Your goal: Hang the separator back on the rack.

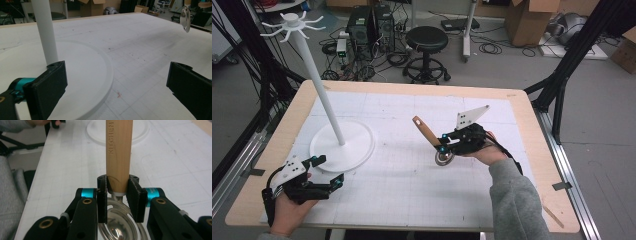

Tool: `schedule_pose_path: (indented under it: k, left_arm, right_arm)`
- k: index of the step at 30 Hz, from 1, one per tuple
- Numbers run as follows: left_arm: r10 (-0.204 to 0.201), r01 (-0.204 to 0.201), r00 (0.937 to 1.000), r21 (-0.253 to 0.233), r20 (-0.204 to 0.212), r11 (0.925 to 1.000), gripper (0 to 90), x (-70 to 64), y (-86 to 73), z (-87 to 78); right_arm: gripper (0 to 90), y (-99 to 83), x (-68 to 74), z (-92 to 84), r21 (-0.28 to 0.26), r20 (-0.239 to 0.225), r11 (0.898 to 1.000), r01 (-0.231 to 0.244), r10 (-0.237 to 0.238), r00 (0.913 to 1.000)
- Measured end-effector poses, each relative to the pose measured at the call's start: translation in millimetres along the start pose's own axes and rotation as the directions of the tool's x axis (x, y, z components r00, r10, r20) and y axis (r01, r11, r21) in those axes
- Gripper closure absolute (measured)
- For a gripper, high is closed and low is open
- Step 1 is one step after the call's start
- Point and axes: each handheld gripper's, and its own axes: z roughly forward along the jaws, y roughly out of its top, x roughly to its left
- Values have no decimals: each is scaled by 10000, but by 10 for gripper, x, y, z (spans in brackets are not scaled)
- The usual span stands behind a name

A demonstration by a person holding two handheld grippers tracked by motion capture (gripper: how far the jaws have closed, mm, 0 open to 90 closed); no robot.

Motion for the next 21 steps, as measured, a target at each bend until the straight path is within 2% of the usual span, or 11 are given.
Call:
schedule_pose_path:
  k: [5,9,19,21]
  left_arm:
    - [21,-21,10000,26,20,10000,37,4,0,-3]
    - [22,-22,10000,11,20,10000,37,3,2,-4]
    - [-30,30,10000,-48,38,10000,37,-4,7,-5]
    - [5,-5,10000,-28,67,10000,37,-5,10,-7]
  right_arm:
    - [723,54,0,-16,-492,-9,9988,-42,42,10000]
    - [723,97,9,-14,-671,-64,9975,-217,214,9998]
    - [723,222,33,13,-917,-193,9956,-169,152,9997]
    - [723,258,35,32,-786,-164,9967,-186,173,9997]
